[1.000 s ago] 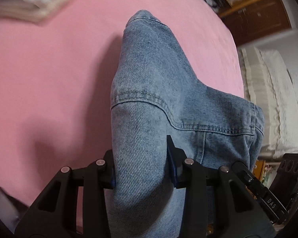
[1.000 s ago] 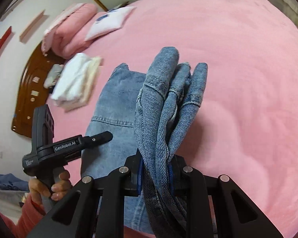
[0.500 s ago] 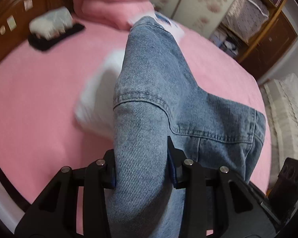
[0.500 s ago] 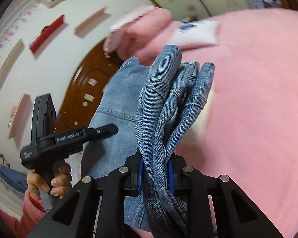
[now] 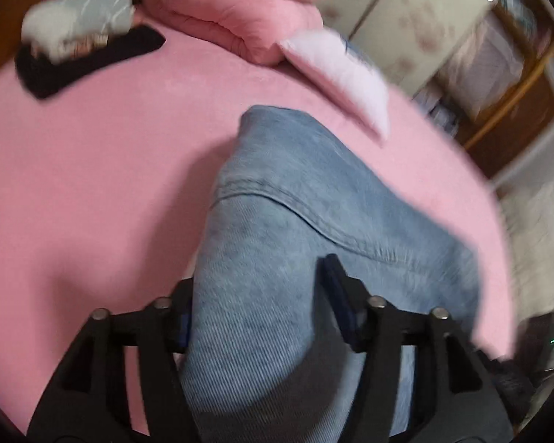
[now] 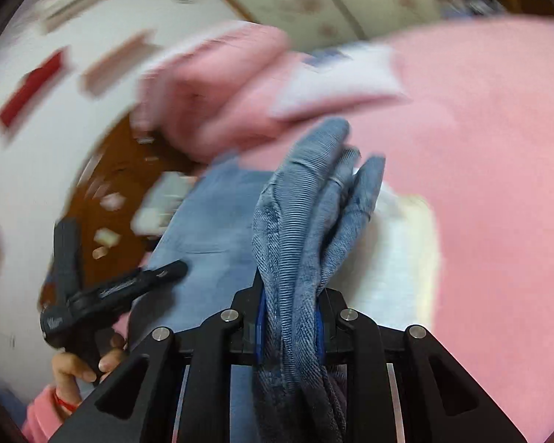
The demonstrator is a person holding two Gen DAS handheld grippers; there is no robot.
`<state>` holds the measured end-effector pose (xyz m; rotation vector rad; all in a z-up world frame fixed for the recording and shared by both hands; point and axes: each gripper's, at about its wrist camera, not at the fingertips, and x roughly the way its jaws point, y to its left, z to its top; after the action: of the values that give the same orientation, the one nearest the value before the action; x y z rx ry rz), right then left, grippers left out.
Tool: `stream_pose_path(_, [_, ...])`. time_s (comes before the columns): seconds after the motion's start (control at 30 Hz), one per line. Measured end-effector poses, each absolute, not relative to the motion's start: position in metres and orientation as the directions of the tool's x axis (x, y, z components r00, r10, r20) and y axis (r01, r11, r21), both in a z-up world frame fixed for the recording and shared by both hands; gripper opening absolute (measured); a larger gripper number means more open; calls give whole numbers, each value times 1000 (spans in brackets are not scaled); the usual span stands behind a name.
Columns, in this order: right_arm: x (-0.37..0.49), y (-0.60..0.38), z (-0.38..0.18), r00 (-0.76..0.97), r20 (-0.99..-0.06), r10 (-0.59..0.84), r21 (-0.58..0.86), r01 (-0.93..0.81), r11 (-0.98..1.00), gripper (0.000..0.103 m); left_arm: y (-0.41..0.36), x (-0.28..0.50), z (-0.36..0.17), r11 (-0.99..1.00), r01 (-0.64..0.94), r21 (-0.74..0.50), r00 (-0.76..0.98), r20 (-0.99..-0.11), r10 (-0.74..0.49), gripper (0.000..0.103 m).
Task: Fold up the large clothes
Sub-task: 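Lift the folded jacket with both tools and carry it toward the clothes stack, then place the jacket on the folded clothes stack and open both tools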
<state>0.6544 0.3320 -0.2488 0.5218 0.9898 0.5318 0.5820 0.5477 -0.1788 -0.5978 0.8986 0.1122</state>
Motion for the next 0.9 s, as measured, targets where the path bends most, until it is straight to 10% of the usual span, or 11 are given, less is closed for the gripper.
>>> stream_pose_path(0.3, [678,357,-302,444,-678,585,527,-259,809,27,537,570,-190,891,-309,-332,658,-751,-51,73])
stream_pose_path(0.7, [590,338,-300,482,-804,349,249,-260,933,70,425,372,-152,710,-646,-281,678,-637,366,80])
stream_pose_path(0.9, [463,222,-341,356,-881,310,292,-104,951,75,352,275,-196,623,-735,-268,523,-809,269,79])
